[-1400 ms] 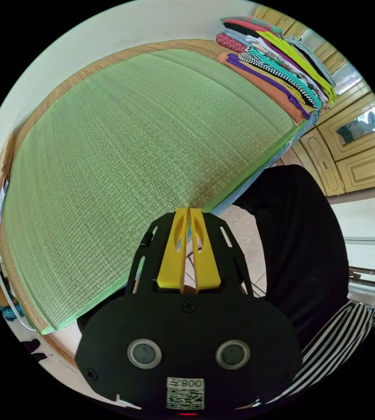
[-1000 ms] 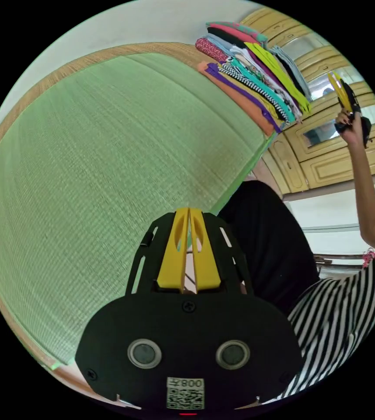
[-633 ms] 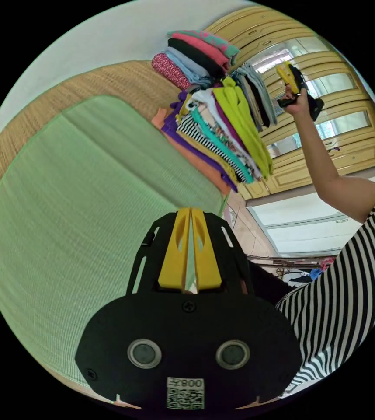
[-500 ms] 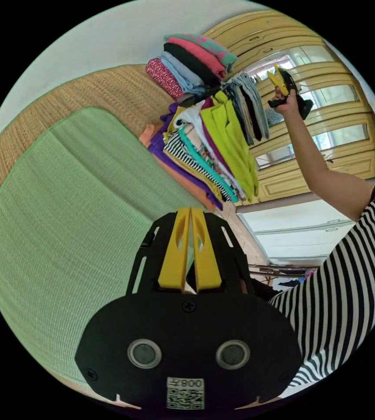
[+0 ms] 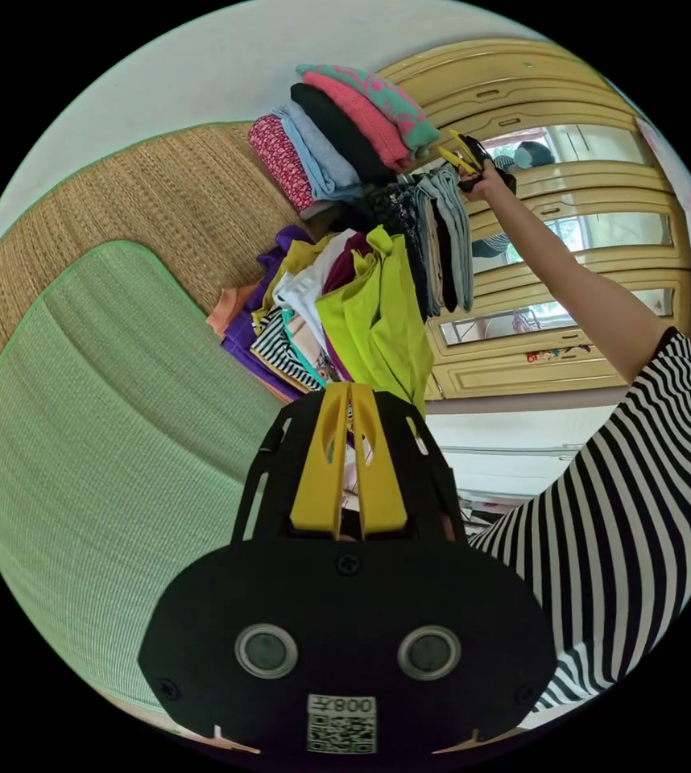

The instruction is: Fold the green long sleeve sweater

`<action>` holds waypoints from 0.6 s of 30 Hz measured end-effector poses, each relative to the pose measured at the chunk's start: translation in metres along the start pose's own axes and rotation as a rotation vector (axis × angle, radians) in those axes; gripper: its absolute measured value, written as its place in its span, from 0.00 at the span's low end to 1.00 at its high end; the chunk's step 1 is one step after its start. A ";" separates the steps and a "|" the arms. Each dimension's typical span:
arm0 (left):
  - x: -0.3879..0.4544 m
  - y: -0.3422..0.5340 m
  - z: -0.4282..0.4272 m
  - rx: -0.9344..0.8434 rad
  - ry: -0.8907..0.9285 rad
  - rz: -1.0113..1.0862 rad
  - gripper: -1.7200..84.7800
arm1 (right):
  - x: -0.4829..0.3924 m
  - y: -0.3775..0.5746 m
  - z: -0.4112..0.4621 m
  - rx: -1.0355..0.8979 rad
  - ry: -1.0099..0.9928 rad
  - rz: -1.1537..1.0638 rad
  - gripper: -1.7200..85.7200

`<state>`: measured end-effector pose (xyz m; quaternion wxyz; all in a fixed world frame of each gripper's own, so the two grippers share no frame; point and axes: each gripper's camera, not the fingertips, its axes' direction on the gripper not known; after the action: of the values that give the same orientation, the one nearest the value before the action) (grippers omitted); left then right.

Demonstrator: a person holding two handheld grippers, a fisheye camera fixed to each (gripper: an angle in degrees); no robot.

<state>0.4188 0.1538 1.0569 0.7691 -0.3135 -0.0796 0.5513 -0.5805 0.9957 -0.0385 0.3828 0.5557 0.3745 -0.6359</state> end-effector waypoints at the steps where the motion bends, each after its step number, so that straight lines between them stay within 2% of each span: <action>1: 0.001 -0.009 -0.005 0.002 0.005 -0.009 0.02 | 0.000 -0.005 0.003 -0.005 -0.011 0.018 0.17; 12: 0.024 -0.043 -0.052 0.056 0.116 -0.055 0.02 | -0.023 -0.051 0.049 0.007 -0.123 0.165 0.10; 18: 0.041 -0.041 -0.092 0.115 0.145 -0.073 0.02 | -0.074 -0.047 0.072 0.026 -0.240 0.110 0.06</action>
<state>0.5099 0.1468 0.9986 0.8092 -0.3047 -0.0030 0.5024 -0.6469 0.9562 0.0448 0.4519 0.5004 0.2865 -0.6807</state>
